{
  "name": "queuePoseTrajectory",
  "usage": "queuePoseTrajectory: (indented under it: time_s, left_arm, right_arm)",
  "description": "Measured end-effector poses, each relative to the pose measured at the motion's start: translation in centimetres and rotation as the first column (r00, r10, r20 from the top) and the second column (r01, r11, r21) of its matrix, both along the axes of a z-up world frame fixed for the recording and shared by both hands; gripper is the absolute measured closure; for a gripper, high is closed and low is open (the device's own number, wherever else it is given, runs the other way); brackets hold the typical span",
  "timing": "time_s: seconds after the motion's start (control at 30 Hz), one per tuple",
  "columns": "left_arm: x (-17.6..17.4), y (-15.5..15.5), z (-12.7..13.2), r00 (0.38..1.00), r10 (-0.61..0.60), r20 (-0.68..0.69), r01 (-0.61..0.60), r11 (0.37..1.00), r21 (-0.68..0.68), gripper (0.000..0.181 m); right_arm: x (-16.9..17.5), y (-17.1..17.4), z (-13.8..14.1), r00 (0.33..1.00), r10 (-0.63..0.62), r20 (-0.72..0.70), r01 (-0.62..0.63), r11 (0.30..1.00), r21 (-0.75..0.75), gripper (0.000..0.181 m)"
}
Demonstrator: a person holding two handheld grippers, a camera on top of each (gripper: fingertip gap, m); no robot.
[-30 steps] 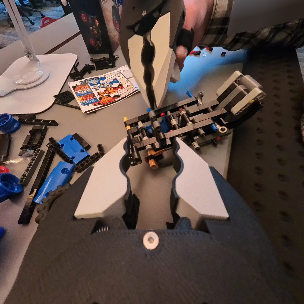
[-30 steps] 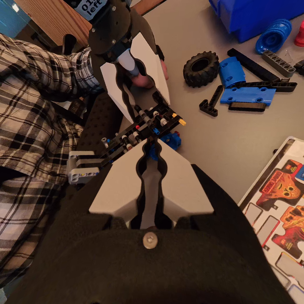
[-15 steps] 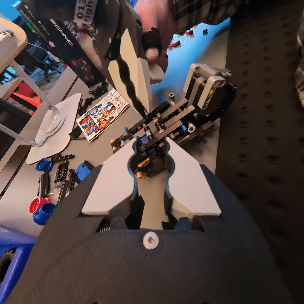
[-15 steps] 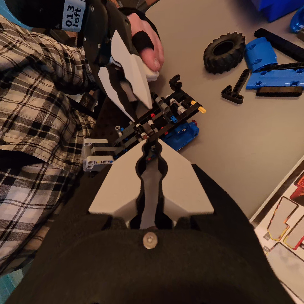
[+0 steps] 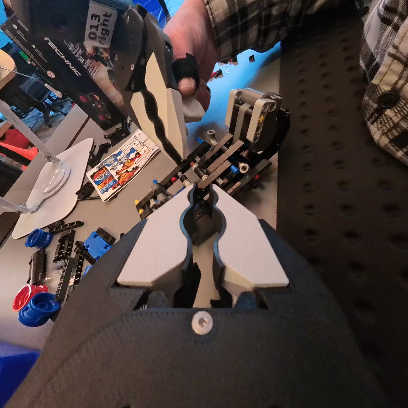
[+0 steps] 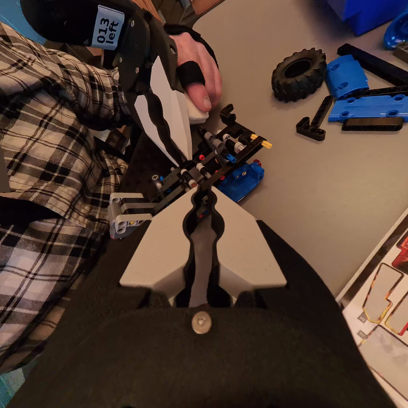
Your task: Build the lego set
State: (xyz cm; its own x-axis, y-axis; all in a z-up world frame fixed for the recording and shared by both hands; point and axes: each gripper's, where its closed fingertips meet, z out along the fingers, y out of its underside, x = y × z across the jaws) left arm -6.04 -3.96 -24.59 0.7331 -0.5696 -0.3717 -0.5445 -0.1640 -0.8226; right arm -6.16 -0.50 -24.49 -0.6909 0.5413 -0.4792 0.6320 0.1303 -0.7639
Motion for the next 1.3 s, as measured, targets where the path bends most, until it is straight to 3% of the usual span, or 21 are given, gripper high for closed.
queuePoseTrajectory:
  time_s: [0.2,0.27,0.5,1.3]
  left_arm:
    - [0.5,-0.4,0.4,1.000,-0.014,0.002,0.014,1.000,0.023,0.170]
    - [0.4,-0.3,0.1,1.000,-0.013,-0.020,0.014,1.000,0.019,0.172]
    - [0.5,-0.1,0.1,1.000,-0.015,-0.016,0.015,1.000,0.025,0.174]
    - [0.9,0.0,0.1,0.999,-0.037,0.015,0.036,0.999,0.020,0.180]
  right_arm:
    - [1.3,0.3,-0.2,1.000,0.013,0.023,-0.013,1.000,-0.002,0.173]
    - [1.7,-0.1,0.0,0.999,0.032,0.023,-0.032,0.999,-0.023,0.181]
    - [2.5,-0.2,0.1,0.998,0.067,0.024,-0.065,0.997,-0.046,0.181]
    - [2.7,-0.5,0.1,0.994,0.107,0.009,-0.106,0.993,-0.058,0.181]
